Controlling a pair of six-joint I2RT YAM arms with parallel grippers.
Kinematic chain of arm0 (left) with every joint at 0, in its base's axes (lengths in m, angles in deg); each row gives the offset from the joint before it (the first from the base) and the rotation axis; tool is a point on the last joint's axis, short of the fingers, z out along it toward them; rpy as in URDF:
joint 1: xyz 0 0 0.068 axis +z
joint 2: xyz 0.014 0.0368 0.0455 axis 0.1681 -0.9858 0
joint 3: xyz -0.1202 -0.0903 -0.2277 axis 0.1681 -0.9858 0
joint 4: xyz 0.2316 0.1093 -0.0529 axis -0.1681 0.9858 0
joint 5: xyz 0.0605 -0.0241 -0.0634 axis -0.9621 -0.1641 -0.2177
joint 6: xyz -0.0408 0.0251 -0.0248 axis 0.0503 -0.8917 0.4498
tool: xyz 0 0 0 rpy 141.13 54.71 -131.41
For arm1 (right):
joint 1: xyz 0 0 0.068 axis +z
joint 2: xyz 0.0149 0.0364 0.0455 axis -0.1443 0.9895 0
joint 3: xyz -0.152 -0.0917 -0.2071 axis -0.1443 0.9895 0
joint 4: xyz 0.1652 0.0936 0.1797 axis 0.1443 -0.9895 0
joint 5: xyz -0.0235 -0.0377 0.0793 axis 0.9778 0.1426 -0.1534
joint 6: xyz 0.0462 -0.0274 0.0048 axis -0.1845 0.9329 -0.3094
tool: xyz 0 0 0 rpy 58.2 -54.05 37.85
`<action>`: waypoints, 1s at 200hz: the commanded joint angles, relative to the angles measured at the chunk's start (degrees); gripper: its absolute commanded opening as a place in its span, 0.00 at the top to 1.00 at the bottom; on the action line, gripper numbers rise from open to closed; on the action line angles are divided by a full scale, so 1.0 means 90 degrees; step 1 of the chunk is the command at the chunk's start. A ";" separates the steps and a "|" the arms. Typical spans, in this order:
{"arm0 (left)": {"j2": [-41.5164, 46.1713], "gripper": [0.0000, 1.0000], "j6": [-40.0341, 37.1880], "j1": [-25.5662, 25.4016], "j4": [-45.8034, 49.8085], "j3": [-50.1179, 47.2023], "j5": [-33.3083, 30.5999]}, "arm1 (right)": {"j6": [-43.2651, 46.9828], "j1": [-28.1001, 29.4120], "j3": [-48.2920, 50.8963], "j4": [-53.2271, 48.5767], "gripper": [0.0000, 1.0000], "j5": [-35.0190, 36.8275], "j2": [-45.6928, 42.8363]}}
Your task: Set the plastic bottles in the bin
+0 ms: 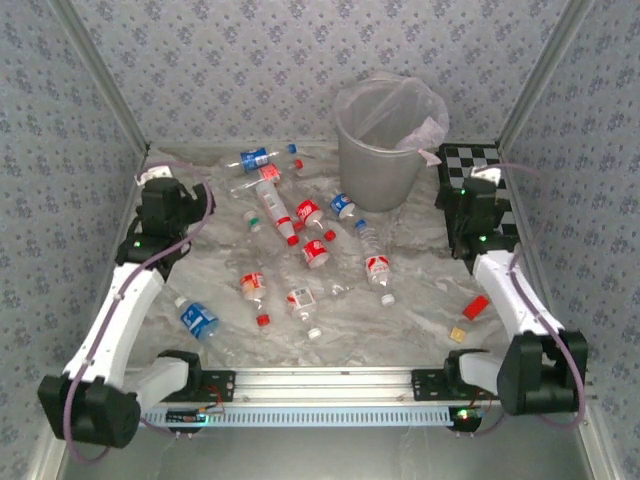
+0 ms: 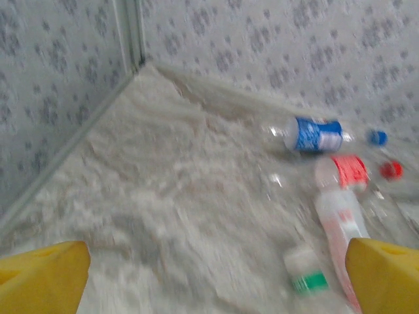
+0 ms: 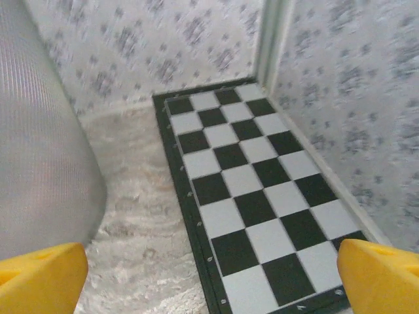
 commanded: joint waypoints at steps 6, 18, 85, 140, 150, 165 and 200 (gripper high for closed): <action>0.0337 0.00 0.1521 -0.0922 0.3348 0.0193 -0.0163 | -0.0862 -0.0102 -0.0905 -0.3942 0.00 -0.0717 0.0258; 0.0299 0.00 0.1989 -0.1284 0.3911 0.0235 0.0067 | -0.0738 -0.0104 -0.1397 -0.4705 0.00 -0.1150 0.0559; 0.0370 0.00 0.3702 -0.1347 0.4184 -0.0774 0.2664 | -0.0742 -0.0163 -0.1587 -0.4970 0.00 -0.2456 0.0370; -0.0050 0.00 0.3668 -0.1178 0.4288 -0.1409 0.2190 | -0.0310 -0.0126 -0.1843 -0.5301 0.00 -0.2784 0.0532; -0.0205 0.01 0.3654 -0.1178 0.4390 -0.1446 0.2059 | -0.0241 -0.0127 -0.2067 -0.5339 0.00 -0.2713 0.0553; -0.0392 0.02 0.3674 -0.1178 0.4515 -0.1500 0.2067 | -0.0173 -0.0086 -0.2073 -0.5379 0.00 -0.2464 0.0551; -0.0573 0.03 0.3703 -0.1196 0.4350 -0.1637 0.2239 | -0.0038 -0.0061 -0.1974 -0.5332 0.00 -0.2244 0.0563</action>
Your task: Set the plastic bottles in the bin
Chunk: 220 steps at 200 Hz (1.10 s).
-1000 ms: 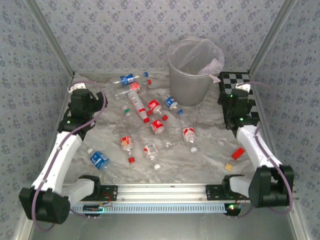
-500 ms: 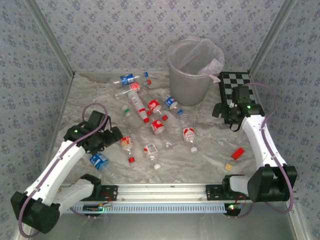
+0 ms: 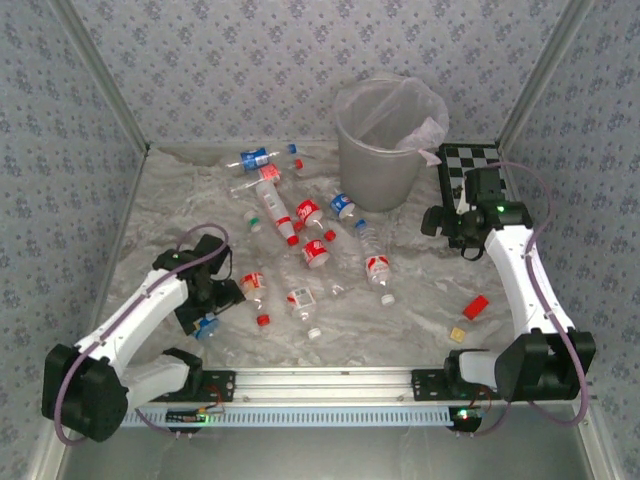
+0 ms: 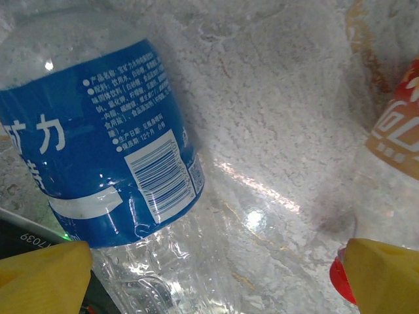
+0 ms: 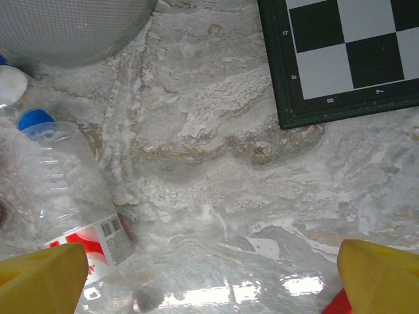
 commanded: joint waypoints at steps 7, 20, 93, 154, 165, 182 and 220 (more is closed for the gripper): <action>-0.0287 0.03 0.0101 -0.0023 0.0091 -0.0128 0.0183 | 0.0228 0.0034 -0.0074 -0.0154 0.00 0.0231 0.0028; -0.0565 0.04 0.0124 -0.0182 -0.0061 -0.0216 0.0307 | 0.0230 0.0031 -0.0073 -0.0074 0.00 0.0231 0.0058; -0.1217 0.17 0.0782 -0.0604 -0.0774 -0.0420 0.0476 | 0.0305 0.0008 0.0034 0.0167 0.00 -0.0104 0.0299; -0.0935 0.38 0.0828 -0.0701 -0.0971 0.0031 0.0143 | -0.0002 0.0027 -0.0651 0.0009 0.00 -0.0664 0.0206; -0.0749 0.39 0.0704 -0.0702 -0.0812 0.0202 -0.0021 | -0.0199 0.0045 -0.0604 0.0102 0.00 -0.0830 -0.0043; -0.0439 0.39 0.0438 -0.0705 -0.0553 0.0606 -0.0254 | -0.0584 0.0098 -0.0346 0.0421 0.00 -0.1314 -0.0496; 0.0030 0.45 -0.0467 -0.0731 -0.1368 0.1684 -0.0295 | -0.1327 0.0362 0.0317 0.1781 0.00 -0.3328 -0.1263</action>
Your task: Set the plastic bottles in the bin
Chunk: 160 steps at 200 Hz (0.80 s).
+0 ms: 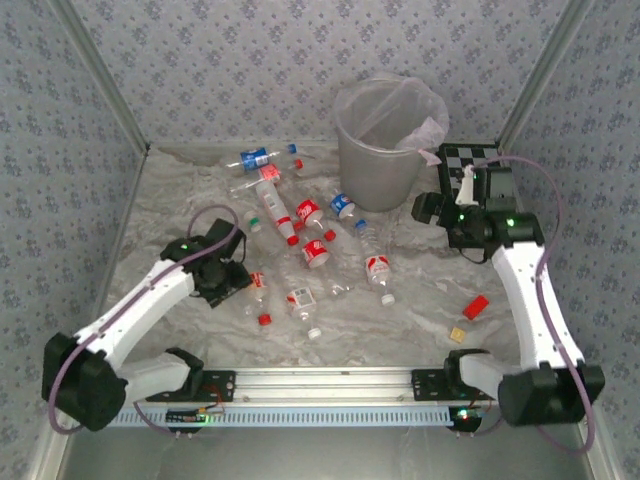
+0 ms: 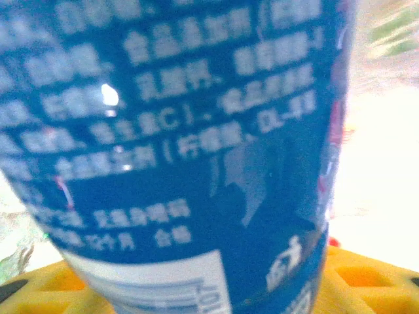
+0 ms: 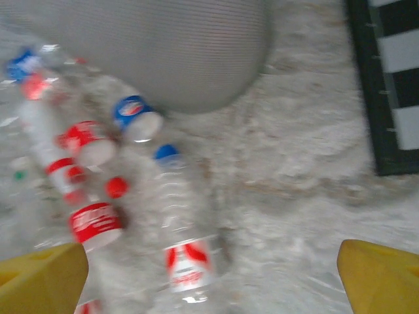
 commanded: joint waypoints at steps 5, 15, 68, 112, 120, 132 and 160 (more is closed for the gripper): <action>0.0259 0.46 -0.0785 -0.0054 -0.0900 0.0703 0.0008 | -0.0701 0.0189 0.0280 0.1005 0.00 -0.2025 -0.0322; 0.0216 0.52 -0.0788 -0.0055 -0.1804 0.0662 0.0372 | -0.0948 0.0272 0.0267 0.1601 0.00 -0.2522 -0.0338; -0.1093 0.88 -0.1360 -0.0130 -0.4492 0.1019 0.2283 | -0.0952 0.1650 -0.0838 0.1178 0.01 -0.1911 0.0609; -0.1397 1.00 -0.2114 -0.0231 -0.5959 0.0770 0.3804 | -0.1495 0.2326 -0.0947 0.1888 0.05 -0.2045 0.1286; -0.1434 1.00 -0.2233 -0.0279 -0.5974 0.0765 0.3968 | -0.1531 0.2429 -0.1046 0.1920 0.05 -0.2004 0.1434; -0.1500 1.00 -0.2512 -0.0377 -0.5748 0.0886 0.4158 | -0.1453 0.2572 -0.1281 0.1791 0.05 -0.1967 0.1721; -0.1569 1.00 -0.3236 -0.0721 -0.5101 0.1200 0.4197 | -0.1163 0.2797 -0.1750 0.1579 0.05 -0.1829 0.2311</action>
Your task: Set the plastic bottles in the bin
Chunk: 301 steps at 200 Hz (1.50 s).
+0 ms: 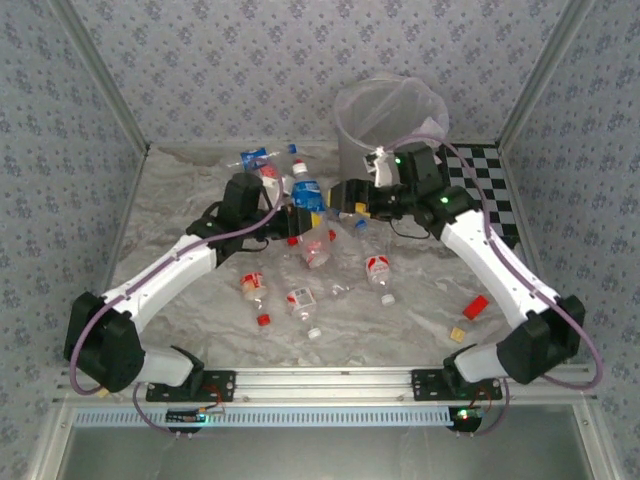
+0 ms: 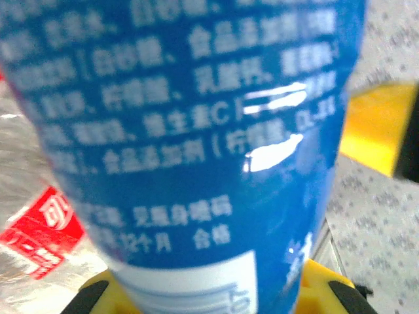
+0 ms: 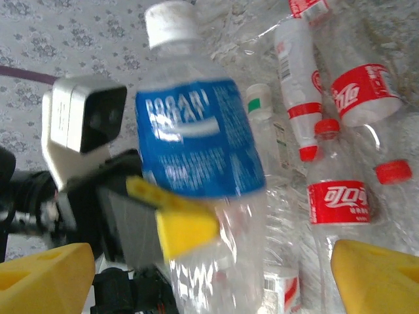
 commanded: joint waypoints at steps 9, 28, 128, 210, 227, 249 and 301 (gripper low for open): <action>-0.0084 1.00 -0.0954 -0.0352 0.0295 0.0418 0.0519 | 0.0146 0.0185 -0.0580 -0.0099 0.05 0.0126 0.0494; -0.0041 1.00 -0.1143 -0.0497 0.0497 0.0499 0.0543 | 0.0146 0.0188 -0.0725 -0.0109 0.06 0.0145 0.0689; -0.0079 0.70 -0.1215 -0.0621 0.0792 0.0793 -0.0103 | 0.0305 0.0053 -0.0828 -0.0313 0.44 0.0265 0.0617; 0.0277 0.26 -0.1163 -0.0651 0.0946 0.0733 -0.0326 | 0.0504 -0.0651 -0.1439 -0.0548 0.49 0.0342 0.0391; 0.0492 0.19 -0.1136 -0.0650 0.1299 0.0791 -0.0487 | 0.0573 -0.0909 -0.1865 -0.0694 0.50 0.0370 0.0391; 0.0847 0.14 -0.1073 -0.0649 0.1824 0.0728 -0.0891 | 0.0641 -0.1231 -0.2534 -0.0819 0.50 0.0506 0.0399; 0.1813 0.15 -0.0186 -0.0509 0.2628 0.0018 -0.1888 | 0.0680 -0.1961 -0.4115 -0.0707 0.53 0.1781 0.0979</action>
